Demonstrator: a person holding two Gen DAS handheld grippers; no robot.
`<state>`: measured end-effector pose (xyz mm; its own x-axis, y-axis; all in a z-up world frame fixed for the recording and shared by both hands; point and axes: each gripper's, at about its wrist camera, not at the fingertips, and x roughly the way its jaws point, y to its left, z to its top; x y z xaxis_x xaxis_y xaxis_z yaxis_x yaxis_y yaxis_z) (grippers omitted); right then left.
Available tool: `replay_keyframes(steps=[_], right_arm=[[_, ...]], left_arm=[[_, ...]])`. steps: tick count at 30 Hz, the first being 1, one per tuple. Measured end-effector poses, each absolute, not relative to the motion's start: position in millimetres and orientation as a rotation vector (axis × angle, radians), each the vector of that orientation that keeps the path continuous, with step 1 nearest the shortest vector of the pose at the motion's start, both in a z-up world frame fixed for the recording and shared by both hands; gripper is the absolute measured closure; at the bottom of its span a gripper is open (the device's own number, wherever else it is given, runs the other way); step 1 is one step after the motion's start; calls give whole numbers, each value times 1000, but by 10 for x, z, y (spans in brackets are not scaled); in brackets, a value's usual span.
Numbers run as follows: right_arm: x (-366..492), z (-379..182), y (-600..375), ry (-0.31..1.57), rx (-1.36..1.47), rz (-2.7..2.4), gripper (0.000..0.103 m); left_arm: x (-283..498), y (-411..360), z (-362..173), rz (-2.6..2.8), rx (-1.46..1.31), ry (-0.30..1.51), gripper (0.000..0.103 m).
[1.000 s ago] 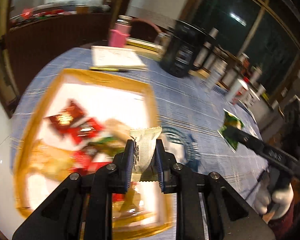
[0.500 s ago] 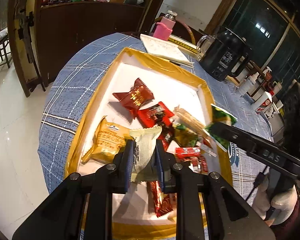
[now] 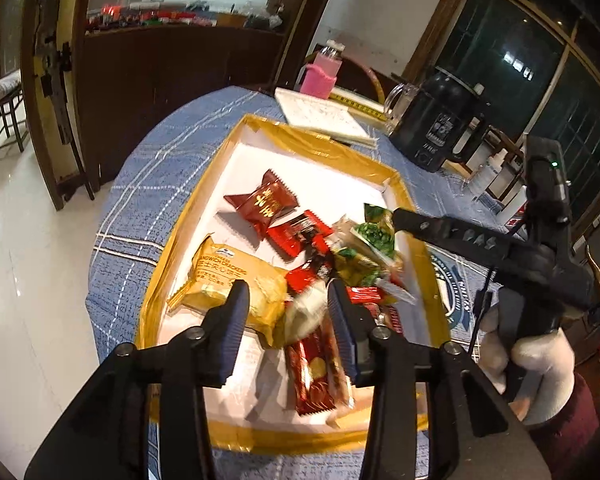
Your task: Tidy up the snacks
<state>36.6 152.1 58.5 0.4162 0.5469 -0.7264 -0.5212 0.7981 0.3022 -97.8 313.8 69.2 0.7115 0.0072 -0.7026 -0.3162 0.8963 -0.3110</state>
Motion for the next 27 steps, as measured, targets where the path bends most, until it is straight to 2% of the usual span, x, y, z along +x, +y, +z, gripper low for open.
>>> replay_keyframes(steps=[5,7,9,12,16,18,20,27], right_arm=[[28,908,1127,847,107,719,57],[-176,987,969,819,127,742,49],[-398,1022,792,801,155,772,44],[-728,1004,594,778,148,806,44],[-1157,964,366,709,60,784,44],[-1341,945,224,678,40,775,44],[-1489,924,76,665,52,782,42],[-1850,887,-218,602,-61,732,41]], left_arm=[[-1229,2929,937,199,-387,669,54],[-1318,2820,1041,219,-350,629,47],[-1443,2660,1189,240,-302,569,35],[-1617,2428,1360,285,-236,494,21],[-1818,2159,1521,323,-181,416,12],[-1860,2066,1540,338,-181,416,3],[-1888,2004,1528,357,-182,417,0],[-1959,1720,1431,441,-131,462,0]])
